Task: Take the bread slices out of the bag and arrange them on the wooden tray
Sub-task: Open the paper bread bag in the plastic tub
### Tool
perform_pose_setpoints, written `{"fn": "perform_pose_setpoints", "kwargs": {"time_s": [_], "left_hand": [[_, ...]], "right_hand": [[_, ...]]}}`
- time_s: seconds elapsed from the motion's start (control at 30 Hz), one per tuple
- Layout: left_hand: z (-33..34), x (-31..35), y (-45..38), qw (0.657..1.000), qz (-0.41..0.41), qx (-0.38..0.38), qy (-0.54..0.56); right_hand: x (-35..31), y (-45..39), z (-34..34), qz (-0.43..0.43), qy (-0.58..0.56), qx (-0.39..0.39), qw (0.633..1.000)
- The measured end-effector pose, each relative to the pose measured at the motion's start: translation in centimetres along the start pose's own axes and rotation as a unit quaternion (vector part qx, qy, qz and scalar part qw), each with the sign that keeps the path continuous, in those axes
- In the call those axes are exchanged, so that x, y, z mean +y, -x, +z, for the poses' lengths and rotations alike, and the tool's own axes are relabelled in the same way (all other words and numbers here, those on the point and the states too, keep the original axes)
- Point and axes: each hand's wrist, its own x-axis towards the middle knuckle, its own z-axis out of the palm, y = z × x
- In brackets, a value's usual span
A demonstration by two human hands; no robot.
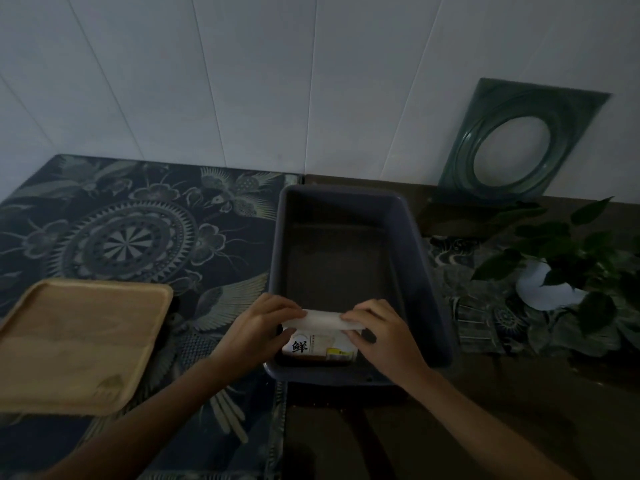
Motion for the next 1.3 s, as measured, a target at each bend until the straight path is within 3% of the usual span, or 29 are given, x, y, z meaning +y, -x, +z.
{"fn": "perform_pose_setpoints", "kwargs": {"time_s": [0.5,0.9,1.3], "left_hand": [[-0.6,-0.3,-1.1,0.998,-0.013,0.017,0.060],[-1.5,0.3,-1.7,0.997,0.069,-0.031,-0.012],[-1.7,0.7,-3.0,0.998,0.029,-0.030,0.050]], "right_hand": [[1.8,-0.3,0.7,0.026,-0.057,0.011,0.998],[1.5,-0.6,0.1,0.065,-0.142,-0.021,0.987],[0.7,-1.0,0.4,0.051,-0.117,0.008,0.992]]}}
